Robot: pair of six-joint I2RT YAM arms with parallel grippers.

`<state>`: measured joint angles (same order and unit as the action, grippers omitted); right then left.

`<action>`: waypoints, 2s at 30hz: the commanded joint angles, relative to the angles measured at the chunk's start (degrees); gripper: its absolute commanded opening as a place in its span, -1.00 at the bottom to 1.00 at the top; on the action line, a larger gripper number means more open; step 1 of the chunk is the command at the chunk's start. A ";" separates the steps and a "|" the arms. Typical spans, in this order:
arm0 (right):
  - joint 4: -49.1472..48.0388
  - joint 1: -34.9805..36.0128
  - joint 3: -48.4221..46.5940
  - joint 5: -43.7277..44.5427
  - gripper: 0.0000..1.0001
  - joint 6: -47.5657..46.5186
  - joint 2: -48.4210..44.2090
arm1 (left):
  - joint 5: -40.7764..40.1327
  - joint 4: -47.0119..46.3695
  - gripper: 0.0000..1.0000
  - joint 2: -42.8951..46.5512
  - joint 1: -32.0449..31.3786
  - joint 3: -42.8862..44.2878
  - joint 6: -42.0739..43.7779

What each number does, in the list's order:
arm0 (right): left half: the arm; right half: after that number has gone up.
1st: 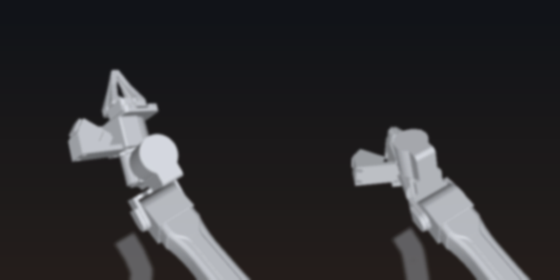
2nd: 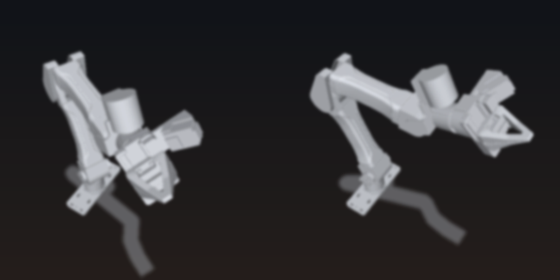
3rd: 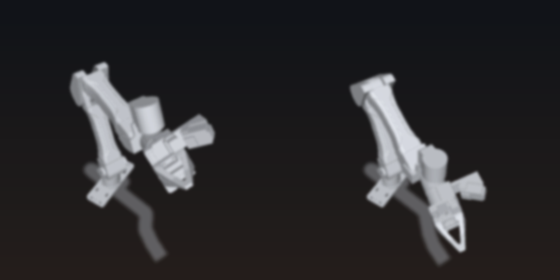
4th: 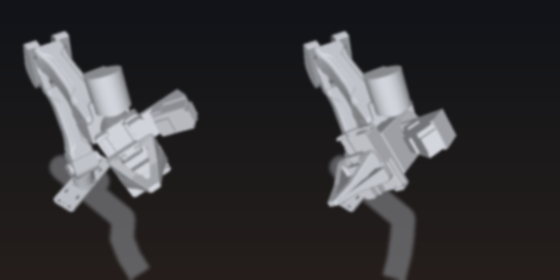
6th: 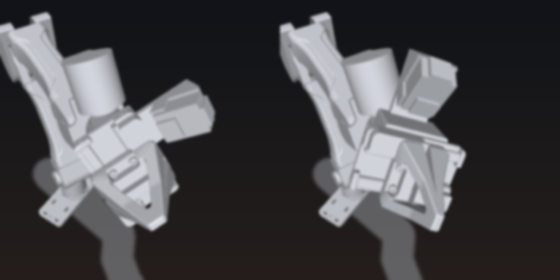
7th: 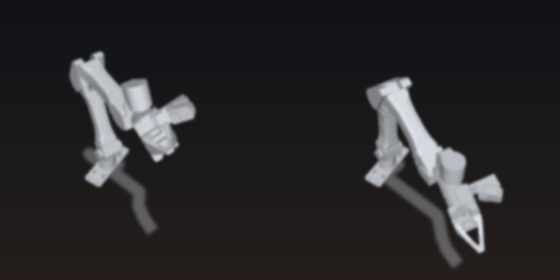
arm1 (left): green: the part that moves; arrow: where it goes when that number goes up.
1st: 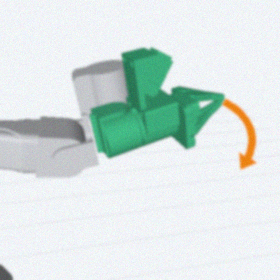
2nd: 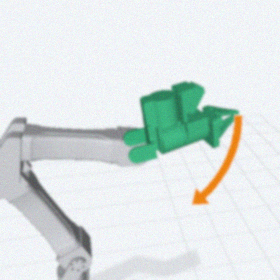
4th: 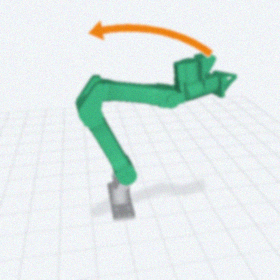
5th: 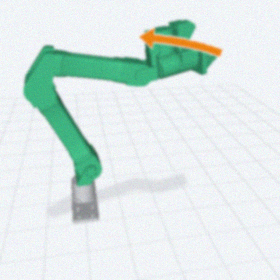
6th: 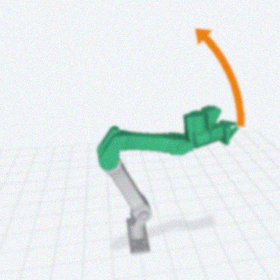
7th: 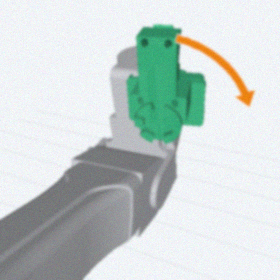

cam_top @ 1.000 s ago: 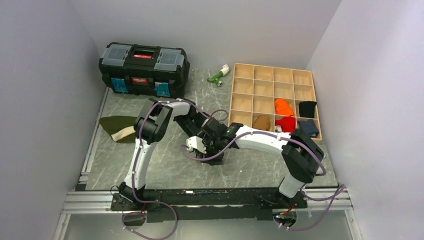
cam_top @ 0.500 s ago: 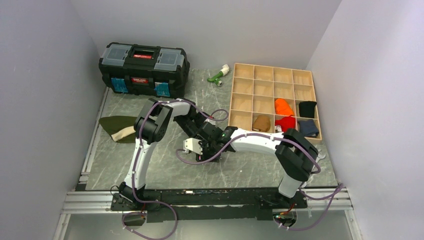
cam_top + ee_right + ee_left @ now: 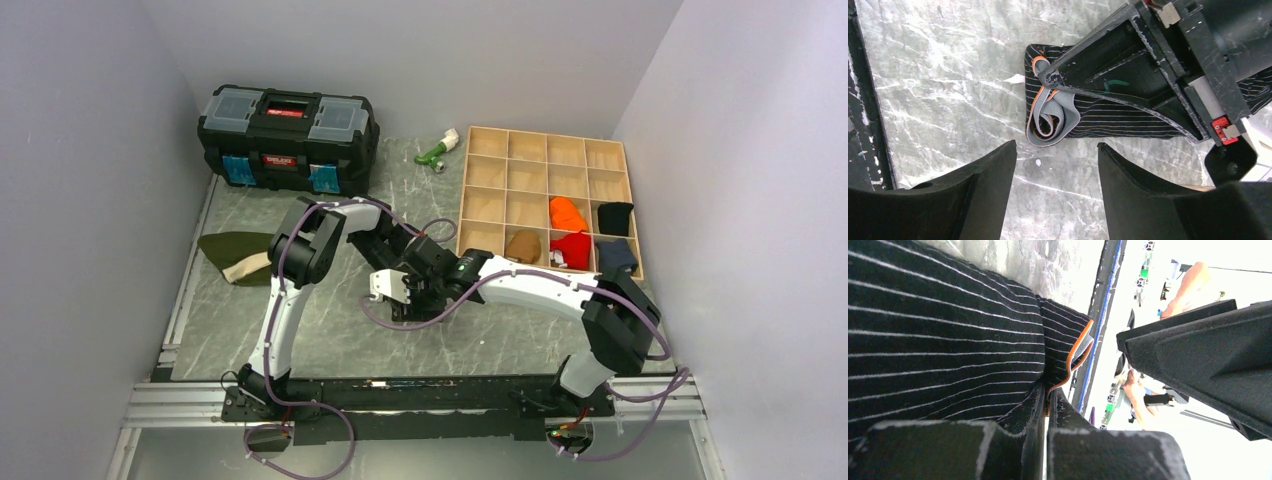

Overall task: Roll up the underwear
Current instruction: Roll the underwear to the center of the board.

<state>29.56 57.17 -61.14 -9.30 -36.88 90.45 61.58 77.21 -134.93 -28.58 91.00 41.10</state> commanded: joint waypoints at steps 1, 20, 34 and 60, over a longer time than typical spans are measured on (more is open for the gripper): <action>1.38 0.23 -1.78 -2.04 0.28 -0.69 -0.25 | 0.46 -0.80 -1.00 0.09 -0.01 0.66 1.37; -3.15 0.07 -1.96 -2.95 0.44 -1.14 7.71 | 0.91 -0.07 -1.00 0.05 -0.05 1.08 1.97; -2.11 -0.71 -2.65 -5.68 -0.26 0.37 9.99 | 0.82 -0.57 -1.00 0.15 -0.06 0.83 1.27; 3.82 -6.73 -3.90 -13.10 -1.00 3.52 11.40 | -3.65 -6.42 -0.31 10.07 1.09 -5.06 -0.52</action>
<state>30.04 51.20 -63.59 -21.41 -34.68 101.32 58.74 71.26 -128.60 -28.14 86.46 39.27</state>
